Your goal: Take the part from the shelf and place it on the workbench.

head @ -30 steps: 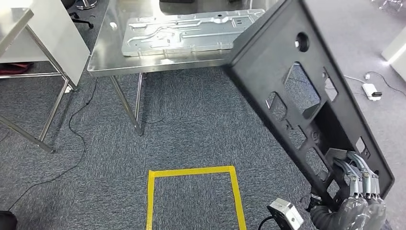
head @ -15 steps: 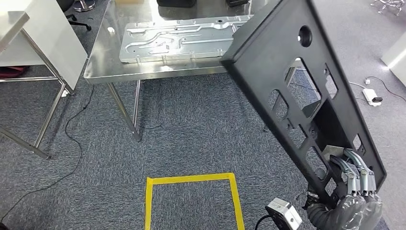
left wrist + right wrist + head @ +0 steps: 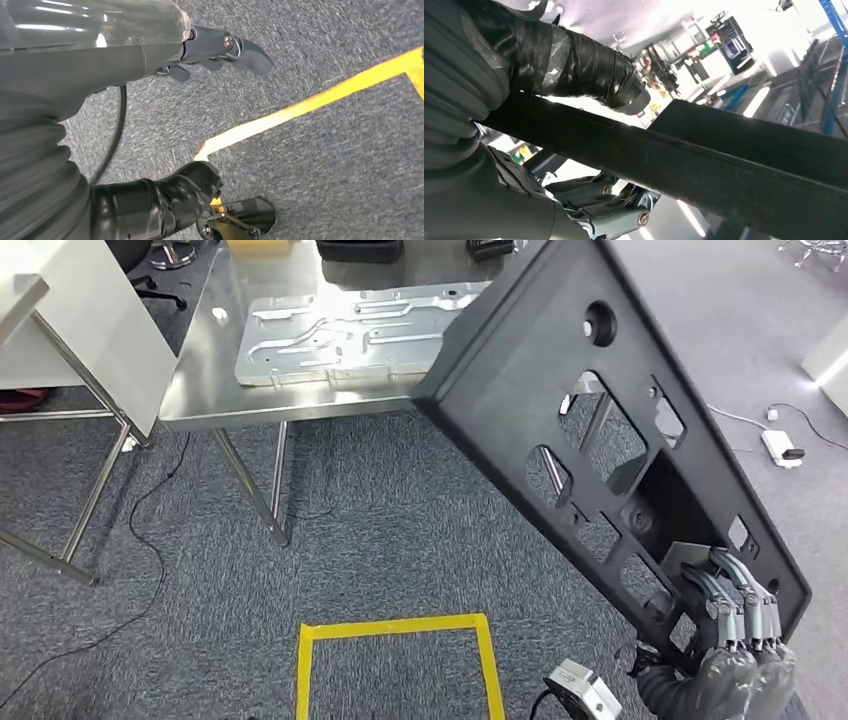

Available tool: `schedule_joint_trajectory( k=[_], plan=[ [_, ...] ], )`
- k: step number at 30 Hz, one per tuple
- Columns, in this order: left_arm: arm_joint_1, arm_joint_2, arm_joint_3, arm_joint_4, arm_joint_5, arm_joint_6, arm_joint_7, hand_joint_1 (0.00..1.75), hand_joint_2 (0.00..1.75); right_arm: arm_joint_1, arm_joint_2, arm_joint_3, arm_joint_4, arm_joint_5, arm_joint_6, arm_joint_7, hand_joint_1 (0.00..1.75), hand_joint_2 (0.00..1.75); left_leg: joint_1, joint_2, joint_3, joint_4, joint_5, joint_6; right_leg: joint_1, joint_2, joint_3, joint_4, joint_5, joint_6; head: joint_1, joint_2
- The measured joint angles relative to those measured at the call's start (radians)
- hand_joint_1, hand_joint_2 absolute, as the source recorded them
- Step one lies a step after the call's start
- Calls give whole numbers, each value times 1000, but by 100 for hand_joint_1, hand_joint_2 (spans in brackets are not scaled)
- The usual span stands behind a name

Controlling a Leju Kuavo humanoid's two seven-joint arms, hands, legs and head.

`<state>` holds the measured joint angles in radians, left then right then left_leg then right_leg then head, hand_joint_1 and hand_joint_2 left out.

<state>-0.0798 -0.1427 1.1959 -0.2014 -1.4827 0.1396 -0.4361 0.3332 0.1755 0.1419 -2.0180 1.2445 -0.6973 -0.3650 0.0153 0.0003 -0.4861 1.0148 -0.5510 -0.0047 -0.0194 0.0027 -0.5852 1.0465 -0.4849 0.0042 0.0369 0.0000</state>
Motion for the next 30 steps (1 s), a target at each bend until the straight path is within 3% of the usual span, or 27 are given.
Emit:
schedule_joint_trajectory(
  k=[2,4,5,6,7,9,11,13,16,17,20,21,22,24,26,30],
  plan=[
    [-1,0,-2,0,-2,-1,0,0,175,-6,0,0,0,4,0,3,175,175,2,0,-36,77,-35,-7,-3,-2,14,-9,-5,-12,-2,0],
    [0,0,-6,0,-3,-2,-1,0,175,-15,0,0,2,9,0,6,175,175,2,0,-120,217,-80,-11,0,-4,24,-10,-14,-21,-3,0],
    [1,0,-8,0,-4,-2,-1,0,175,-18,0,0,4,11,0,8,175,175,2,0,-160,271,-86,-11,2,-3,30,-10,-19,-24,-3,0],
    [3,0,-9,0,-4,-2,-1,0,175,-21,0,0,7,12,0,13,175,175,2,0,-184,291,-70,-10,4,-2,38,-10,-25,-25,-3,0],
    [4,1,-10,0,-4,-2,-1,0,175,-25,-1,0,9,13,0,21,175,175,2,0,-189,270,-34,-8,5,0,47,-10,-31,-24,-3,0],
    [6,2,-11,0,-4,-2,-1,0,175,-33,-4,3,14,15,0,43,175,175,0,0,-157,149,61,4,6,3,67,-11,-45,-22,-3,0],
    [4,3,-12,0,-5,-2,-1,0,175,-43,-8,8,19,18,0,58,175,175,-7,0,-122,54,99,14,9,4,74,-11,-57,-12,-3,0],
    [1,3,-14,0,-5,-3,-1,0,175,-53,-14,17,26,21,0,67,175,175,-13,0,-111,30,90,20,9,4,76,-17,-62,-1,-4,0],
    [2,2,-15,0,-7,-5,-1,0,175,-68,-25,29,37,24,0,79,175,175,-5,0,-93,5,92,35,8,1,75,1,-77,15,-3,0],
    [3,2,-15,0,-8,-6,-1,0,175,-73,-29,33,41,24,0,82,175,175,-2,1,-85,-3,93,41,8,0,56,41,-96,19,-2,0],
    [3,3,-15,0,-8,-8,-1,0,175,-83,-44,43,53,25,0,89,175,175,-3,1,-69,-7,81,52,4,0,-59,227,-158,30,-1,0],
    [3,3,-15,0,-8,-9,-1,0,175,-84,-48,46,58,25,0,90,175,175,-3,0,-62,-7,75,52,2,0,-85,255,-151,32,-1,0],
    [3,3,-15,0,-8,-10,-1,0,175,-86,-51,49,62,26,0,92,175,175,-2,-2,-53,-7,68,50,0,-1,-91,243,-121,33,-1,0],
    [4,2,-15,0,-10,-11,-2,0,175,-91,-57,55,69,27,0,96,175,175,-2,-4,-33,-7,52,44,-3,-2,-59,129,-29,31,-1,0],
    [4,2,-16,0,-12,-12,-2,0,175,-100,-64,63,75,28,0,100,175,175,-6,-5,-21,-5,37,32,1,-3,-17,25,21,22,-2,0],
    [-2,2,-16,0,-14,-13,-4,0,175,-110,-71,78,83,30,0,107,175,175,-6,-3,-12,-5,22,9,4,0,2,-8,10,-1,-4,0]
  ],
)
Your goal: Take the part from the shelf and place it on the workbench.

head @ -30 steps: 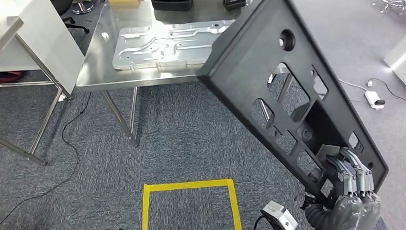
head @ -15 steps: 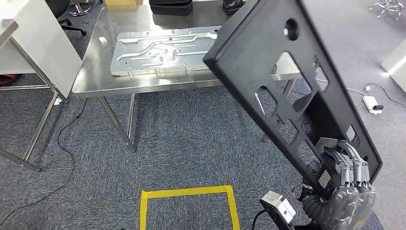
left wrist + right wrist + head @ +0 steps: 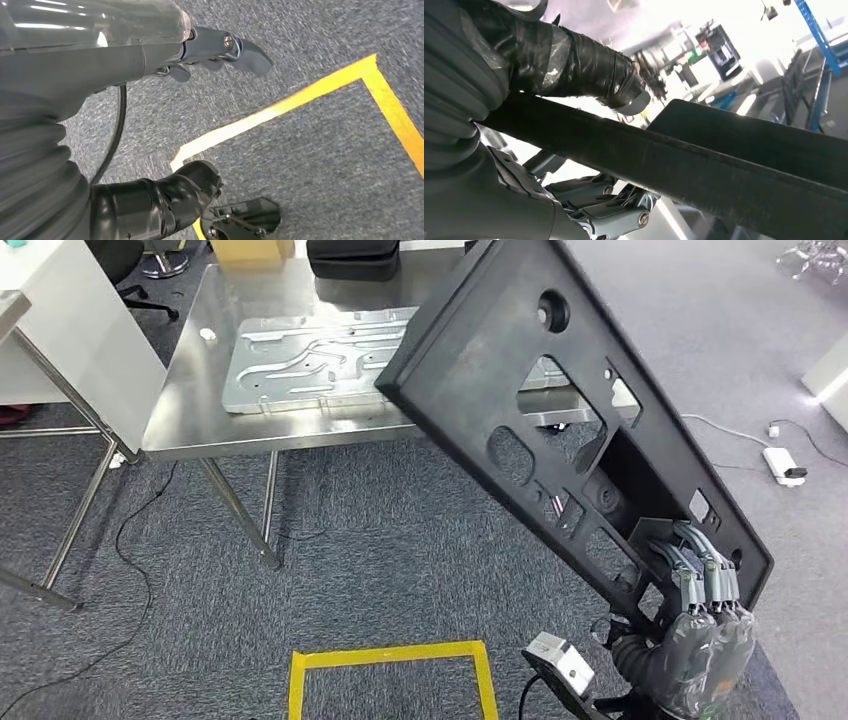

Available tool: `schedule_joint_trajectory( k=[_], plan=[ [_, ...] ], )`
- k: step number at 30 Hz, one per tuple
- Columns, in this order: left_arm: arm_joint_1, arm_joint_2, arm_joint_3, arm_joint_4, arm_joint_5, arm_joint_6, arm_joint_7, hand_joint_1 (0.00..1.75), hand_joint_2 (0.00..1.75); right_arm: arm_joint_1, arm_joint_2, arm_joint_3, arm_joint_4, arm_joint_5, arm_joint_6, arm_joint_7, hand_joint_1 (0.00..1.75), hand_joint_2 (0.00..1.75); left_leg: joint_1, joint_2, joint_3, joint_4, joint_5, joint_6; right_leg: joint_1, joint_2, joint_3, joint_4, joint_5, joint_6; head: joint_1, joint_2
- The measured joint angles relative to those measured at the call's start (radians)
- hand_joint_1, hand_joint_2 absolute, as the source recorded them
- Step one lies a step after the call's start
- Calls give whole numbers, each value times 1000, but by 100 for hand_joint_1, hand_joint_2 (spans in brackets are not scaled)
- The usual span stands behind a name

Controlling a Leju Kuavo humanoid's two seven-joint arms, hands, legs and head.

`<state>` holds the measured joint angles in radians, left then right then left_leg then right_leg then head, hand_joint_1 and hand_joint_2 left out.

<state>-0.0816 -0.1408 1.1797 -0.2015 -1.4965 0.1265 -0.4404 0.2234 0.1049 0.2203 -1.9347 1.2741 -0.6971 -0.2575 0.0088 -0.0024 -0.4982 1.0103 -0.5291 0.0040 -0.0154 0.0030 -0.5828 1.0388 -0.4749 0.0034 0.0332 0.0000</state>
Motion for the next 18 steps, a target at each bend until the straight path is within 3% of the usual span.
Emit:
schedule_joint_trajectory(
  k=[2,5,6,7,9,11,12,16,18],
  plan=[
    [-2,0,0,0,0,0,0,0,175,-4,-1,5,2,0,0,1,175,175,2,1,-19,54,-28,-10,-5,-1,13,-9,-4,-13,-1,0],
    [0,0,0,0,0,0,0,0,175,-9,-2,12,6,0,0,1,175,175,5,1,-135,250,-98,-20,-4,-4,27,-12,-16,-24,-2,0],
    [1,0,0,0,0,0,0,0,175,-9,-2,13,8,0,0,1,175,175,5,1,-167,290,-97,-21,-4,-3,33,-12,-21,-24,-2,0],
    [3,1,0,0,0,0,0,0,175,-9,-2,14,10,0,0,2,175,175,5,1,-181,291,-73,-21,-4,-1,40,-12,-27,-24,-2,0],
    [5,2,0,0,0,0,0,0,175,-11,-3,15,12,0,0,6,175,175,5,1,-154,182,21,-17,-4,2,60,-11,-41,-20,-2,0],
    [4,3,0,0,-1,0,0,0,175,-16,-4,17,13,1,0,10,175,175,1,1,-111,66,76,-7,-1,3,72,-11,-55,-10,-2,0],
    [3,3,0,0,-1,0,-1,0,175,-20,-5,18,13,2,0,13,175,175,-2,1,-98,37,81,-2,0,3,74,-11,-60,-4,-2,0],
    [1,2,-1,0,-2,0,-2,0,175,-38,-12,24,16,7,0,28,175,175,0,0,-82,14,69,18,1,1,78,-7,-73,17,-1,0],
    [2,1,-1,0,-2,0,-2,0,175,-49,-17,26,18,10,0,33,175,175,5,1,-70,4,67,30,0,0,39,73,-111,25,0,0]
  ],
)
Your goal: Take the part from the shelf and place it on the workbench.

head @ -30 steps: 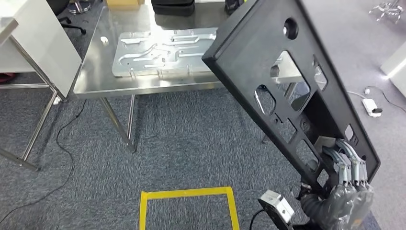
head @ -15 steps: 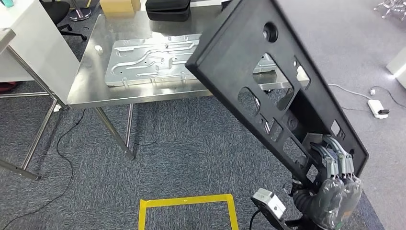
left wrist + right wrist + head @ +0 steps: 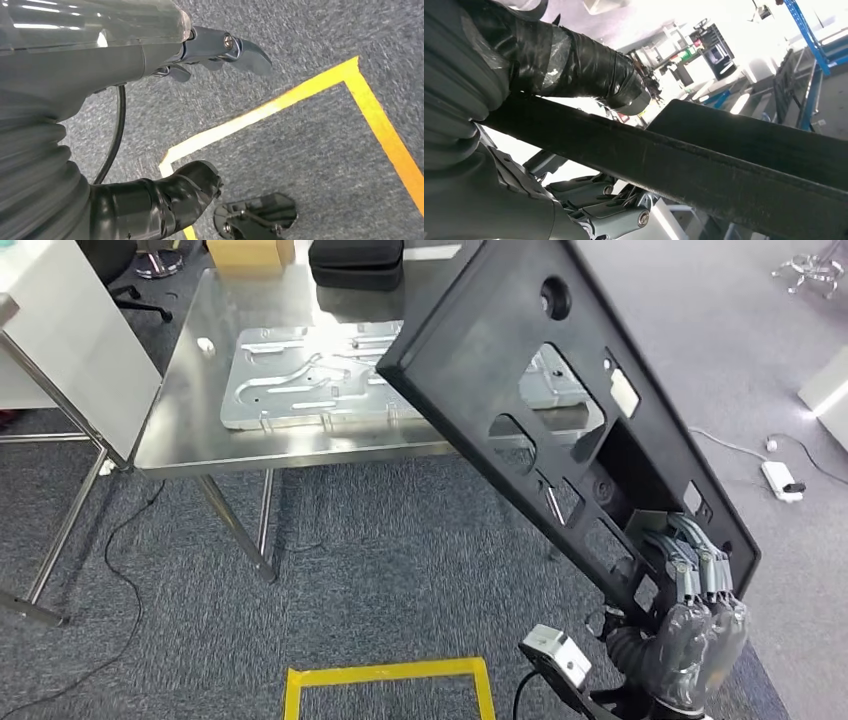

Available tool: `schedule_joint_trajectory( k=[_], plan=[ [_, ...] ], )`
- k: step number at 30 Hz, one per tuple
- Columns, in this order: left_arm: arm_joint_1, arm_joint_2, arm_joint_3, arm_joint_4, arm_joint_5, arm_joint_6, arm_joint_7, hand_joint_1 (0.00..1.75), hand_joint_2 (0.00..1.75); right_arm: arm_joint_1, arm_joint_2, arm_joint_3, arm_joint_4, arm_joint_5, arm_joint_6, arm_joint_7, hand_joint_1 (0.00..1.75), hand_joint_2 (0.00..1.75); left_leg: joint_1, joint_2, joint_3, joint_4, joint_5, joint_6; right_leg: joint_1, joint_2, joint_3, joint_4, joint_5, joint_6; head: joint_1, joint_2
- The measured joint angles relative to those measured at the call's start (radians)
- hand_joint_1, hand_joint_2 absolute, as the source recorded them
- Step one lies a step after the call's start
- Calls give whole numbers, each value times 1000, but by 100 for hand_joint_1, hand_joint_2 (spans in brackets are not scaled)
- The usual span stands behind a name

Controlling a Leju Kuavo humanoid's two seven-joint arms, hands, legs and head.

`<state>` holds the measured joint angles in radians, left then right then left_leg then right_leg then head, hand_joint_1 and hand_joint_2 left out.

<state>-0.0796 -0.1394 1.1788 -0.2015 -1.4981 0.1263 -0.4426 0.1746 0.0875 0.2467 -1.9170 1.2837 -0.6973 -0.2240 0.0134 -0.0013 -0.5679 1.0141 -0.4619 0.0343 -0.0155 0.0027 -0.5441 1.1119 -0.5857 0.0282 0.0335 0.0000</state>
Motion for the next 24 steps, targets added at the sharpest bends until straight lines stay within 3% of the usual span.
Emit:
schedule_joint_trajectory(
  k=[2,3,4,5,7,8,9,11,14,15,17,18,19,20,22,23,24],
  plan=[
    [-1,0,0,0,0,0,0,0,175,-8,-6,2,2,1,0,4,175,175,-2,0,8,-1,-8,8,0,0,-83,134,-46,4,0,0],
    [-1,0,0,0,0,0,0,0,175,-11,-9,3,4,1,0,6,175,175,-2,-1,14,-1,-14,9,0,0,-119,181,-50,5,0,0],
    [-1,0,0,0,0,0,0,0,175,-13,-12,4,6,1,0,8,175,175,-3,-2,21,-1,-20,9,0,0,-138,191,-31,4,0,0],
    [0,0,0,0,0,0,0,0,175,-15,-14,5,8,2,0,8,175,175,-3,-3,32,-1,-27,7,0,-1,-138,162,8,3,0,0],
    [1,-1,0,0,0,-1,0,0,175,-21,-18,9,10,3,0,8,175,175,-3,-5,53,-1,-44,1,2,-1,-98,39,100,-5,1,0],
    [1,-1,0,0,0,-2,0,0,175,-25,-19,10,11,3,0,9,175,175,-5,-6,60,0,-52,-3,4,-2,-76,-16,124,-11,1,0],
    [0,-2,0,0,-1,-2,0,0,175,-28,-21,12,12,3,0,9,175,175,-6,-6,63,-1,-58,-8,7,-2,-62,-48,131,-16,0,0],
    [-3,-2,0,0,-1,-3,0,0,175,-32,-22,15,13,3,0,10,175,175,-9,-5,66,-5,-65,-19,11,-1,-52,-67,120,-26,-2,0],
    [-7,-2,0,0,-1,-3,-1,0,175,-35,-23,16,13,3,0,12,175,175,-8,-2,61,25,-86,-34,2,1,-36,-81,113,-41,-3,0],
    [-7,-2,0,0,-1,-3,-1,0,175,-36,-23,17,13,3,0,12,175,175,-7,-2,37,73,-107,-38,0,0,-28,-85,109,-46,-4,0],
    [-6,-2,-1,0,-1,-3,-1,0,175,-38,-23,20,14,3,0,13,175,175,-4,-2,-47,213,-154,-45,1,-2,-15,-86,97,-54,-4,0],
    [-4,-2,-1,0,-1,-3,-1,0,175,-39,-23,20,16,3,0,15,175,175,-2,-2,-88,270,-163,-48,1,-2,-7,-86,90,-55,-4,0],
    [-3,-2,-1,0,-1,-3,-1,0,175,-39,-24,21,17,3,0,17,175,175,-1,-2,-115,294,-152,-49,1,-1,2,-86,82,-54,-4,0],
    [-1,-2,-1,0,-1,-3,-1,0,175,-40,-24,21,18,3,0,19,175,175,-1,-2,-124,279,-119,-49,0,0,14,-86,73,-53,-4,0],
    [1,-1,-1,0,-1,-3,-1,0,175,-42,-24,22,19,3,0,22,175,175,-1,-2,-96,161,-19,-44,-1,2,40,-87,52,-47,-4,0],
    [2,0,-1,0,-1,-3,-1,0,175,-44,-25,22,19,3,0,22,175,175,-3,-2,-74,100,14,-40,1,3,50,-86,42,-41,-4,0],
    [1,0,-1,0,-1,-3,-1,0,175,-47,-25,23,20,3,0,23,175,175,-5,-1,-57,58,27,-33,2,4,55,-88,34,-35,-4,0]
  ],
)
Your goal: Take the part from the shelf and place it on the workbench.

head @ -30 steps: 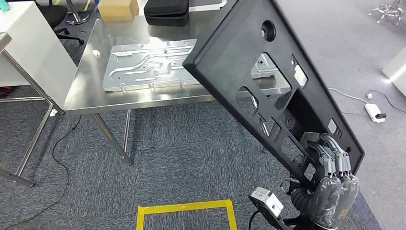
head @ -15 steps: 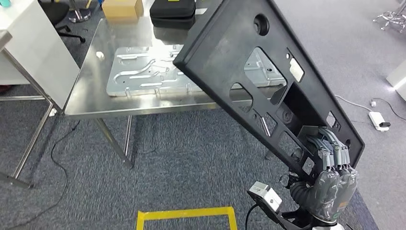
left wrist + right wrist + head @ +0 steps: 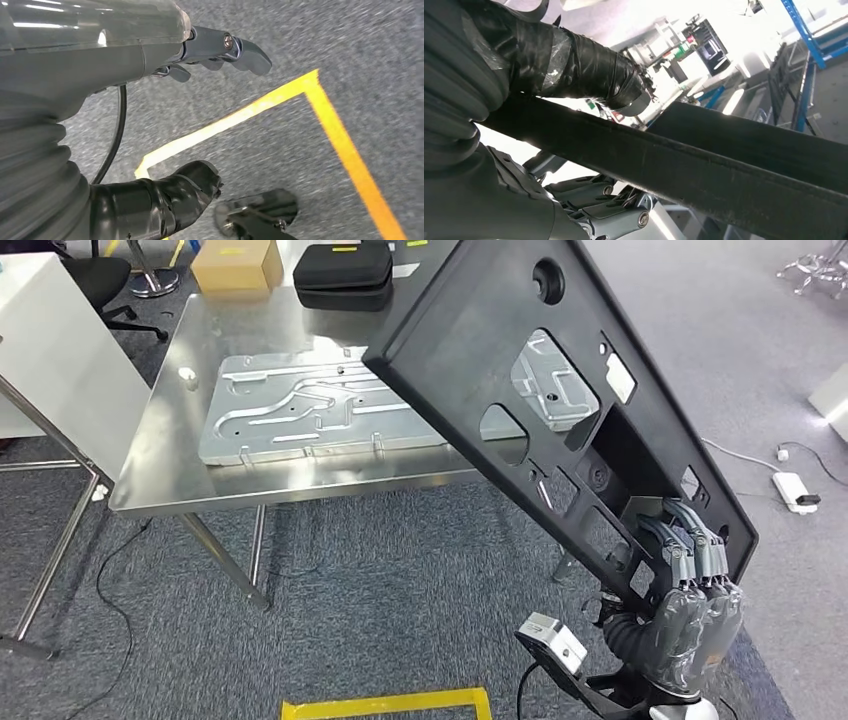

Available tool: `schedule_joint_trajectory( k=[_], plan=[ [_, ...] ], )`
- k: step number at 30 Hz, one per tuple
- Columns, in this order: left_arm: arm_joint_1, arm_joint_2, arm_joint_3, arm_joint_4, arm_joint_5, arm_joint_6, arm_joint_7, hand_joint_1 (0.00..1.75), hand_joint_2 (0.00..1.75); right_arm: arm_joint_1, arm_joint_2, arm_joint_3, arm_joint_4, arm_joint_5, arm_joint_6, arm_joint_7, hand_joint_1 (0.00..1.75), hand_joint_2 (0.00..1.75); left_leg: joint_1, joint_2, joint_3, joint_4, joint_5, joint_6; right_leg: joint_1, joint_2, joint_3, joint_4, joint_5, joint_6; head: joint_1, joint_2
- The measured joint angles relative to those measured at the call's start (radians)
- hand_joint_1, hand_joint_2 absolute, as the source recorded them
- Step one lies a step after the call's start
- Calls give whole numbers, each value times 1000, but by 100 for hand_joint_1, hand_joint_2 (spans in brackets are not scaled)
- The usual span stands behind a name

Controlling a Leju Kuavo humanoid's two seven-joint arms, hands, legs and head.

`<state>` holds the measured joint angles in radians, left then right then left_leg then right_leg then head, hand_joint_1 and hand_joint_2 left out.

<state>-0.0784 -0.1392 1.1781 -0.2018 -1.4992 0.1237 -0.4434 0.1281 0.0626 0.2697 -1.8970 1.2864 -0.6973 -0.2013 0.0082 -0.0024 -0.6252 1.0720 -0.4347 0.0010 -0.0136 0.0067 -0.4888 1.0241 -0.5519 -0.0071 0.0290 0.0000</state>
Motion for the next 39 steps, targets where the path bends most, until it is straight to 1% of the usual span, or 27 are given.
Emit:
schedule_joint_trajectory(
  k=[3,4,5,7,9,10,11,12,14,15,16,17,19,20,21,22,24,25,26,27,29,31,33,35,36,37,39],
  plan=[
    [-3,0,0,0,0,0,0,0,175,-6,-1,3,2,0,0,3,175,175,-2,0,20,-35,-17,19,3,0,14,-1,-5,16,-2,0],
    [-2,0,-1,0,0,0,0,0,175,-7,-2,3,2,0,0,3,175,175,-1,-1,29,-42,-20,26,3,-1,14,13,-5,20,-1,0],
    [-1,-1,-1,0,0,0,0,0,175,-9,-2,4,2,0,0,4,175,175,1,-1,39,-46,-24,34,2,-2,1,41,-9,25,-1,0],
    [0,-1,-1,0,0,0,0,0,175,-14,-4,4,4,0,0,4,175,175,2,-2,57,-52,-35,44,0,-2,-62,150,-38,32,0,0],
    [-1,0,-1,0,0,0,0,0,175,-17,-7,4,7,0,0,4,175,175,1,-3,72,-53,-50,47,-1,-2,-150,264,-83,37,0,0],
    [-1,0,-1,0,0,0,0,0,175,-17,-8,4,9,0,0,4,175,175,1,-4,83,-53,-58,47,0,-3,-181,288,-90,38,0,0],
    [0,0,0,0,0,0,0,0,175,-17,-10,4,10,0,0,4,175,175,0,-5,96,-53,-68,46,0,-3,-197,280,-76,36,0,0],
    [0,0,-1,0,0,0,0,0,175,-17,-11,4,12,0,0,4,175,175,0,-6,111,-53,-79,44,1,-3,-197,238,-40,32,0,0],
    [1,-2,-1,0,0,0,0,0,175,-18,-12,4,14,0,0,5,175,175,-1,-6,139,-53,-101,39,7,-4,-177,118,61,19,-1,0],
    [0,-3,-1,0,0,0,0,0,175,-20,-13,5,15,0,0,6,175,175,-2,-6,148,-53,-110,34,12,-4,-169,73,93,12,-2,0],
    [-1,-4,-1,0,0,0,-1,0,175,-22,-14,5,16,2,0,7,175,175,-2,-6,152,-57,-118,28,16,-5,-164,48,113,6,-2,0],
    [-3,-5,-2,0,-1,0,-1,0,175,-25,-15,6,18,4,0,10,175,175,-3,-5,158,-58,-119,22,18,-5,-161,39,112,0,-3,0],
    [-4,-4,-3,0,-1,0,0,0,175,-30,-16,8,19,9,0,15,175,175,-4,-4,167,-56,-118,12,14,-3,-140,22,112,-10,-3,0],
    [-5,-4,-4,0,-1,0,0,0,175,-34,-16,10,19,11,0,18,175,175,-5,-3,162,-31,-115,7,11,-2,-127,14,109,-16,-3,0],
    [-6,-4,-5,0,-2,0,0,0,175,-39,-17,12,20,14,0,21,175,175,-4,-3,141,11,-121,3,8,-2,-115,8,105,-20,-3,0],
    [-7,-4,-6,0,-3,0,0,0,175,-46,-17,15,21,17,0,23,175,175,-2,-3,105,71,-137,0,7,-2,-105,4,99,-24,-3,0],
    [-8,-4,-9,0,-7,-1,0,0,175,-60,-17,22,26,24,0,27,175,175,0,-3,18,191,-192,-7,6,-2,-88,2,84,-27,-4,0],
    [-7,-4,-11,0,-8,-1,0,0,175,-66,-18,25,30,26,0,29,175,175,1,-3,-14,220,-213,-9,6,-1,-78,2,75,-27,-4,0],
    [-6,-4,-13,0,-9,-1,0,0,175,-72,-19,28,35,28,0,33,175,175,1,-3,-32,217,-214,-10,6,0,-66,2,65,-26,-4,0],
    [-5,-3,-14,0,-9,-1,0,0,175,-80,-20,31,40,29,0,36,175,175,1,-3,-36,182,-190,-9,6,1,-51,2,55,-25,-4,0],
    [-1,-2,-17,0,-10,-1,0,0,175,-98,-22,39,50,33,0,42,175,175,0,-3,-19,59,-82,-4,7,2,-24,3,33,-20,-3,0],
    [-1,-1,-19,0,-11,-2,0,0,175,-112,-25,45,58,36,0,45,175,175,-5,-2,-4,-18,-20,8,9,4,-9,4,12,-8,-4,0],
    [-1,-2,-21,0,-12,-3,0,0,175,-120,-27,50,65,38,0,50,175,175,-7,-2,5,-31,-21,21,11,6,1,9,3,6,-4,0],
    [0,-3,-22,0,-12,-3,0,0,175,-127,-30,52,69,39,0,56,175,175,-3,-3,26,-41,-18,34,10,4,8,28,-2,16,-3,0],
    [-1,-3,-23,0,-12,-3,0,0,175,-131,-32,54,71,39,0,61,175,175,-2,-3,39,-44,-21,40,9,2,-4,55,-11,21,-3,0],
    [-2,-4,-23,0,-12,-3,0,0,175,-136,-35,56,73,40,0,67,175,175,-1,-3,47,-46,-25,45,7,1,-30,102,-26,26,-3,0],
    [-4,-3,-23,0,-12,-2,0,0,175,-140,-42,63,76,41,0,79,175,175,-2,-4,60,-47,-38,51,6,0,-114,221,-71,34,-3,0]
  ],
)
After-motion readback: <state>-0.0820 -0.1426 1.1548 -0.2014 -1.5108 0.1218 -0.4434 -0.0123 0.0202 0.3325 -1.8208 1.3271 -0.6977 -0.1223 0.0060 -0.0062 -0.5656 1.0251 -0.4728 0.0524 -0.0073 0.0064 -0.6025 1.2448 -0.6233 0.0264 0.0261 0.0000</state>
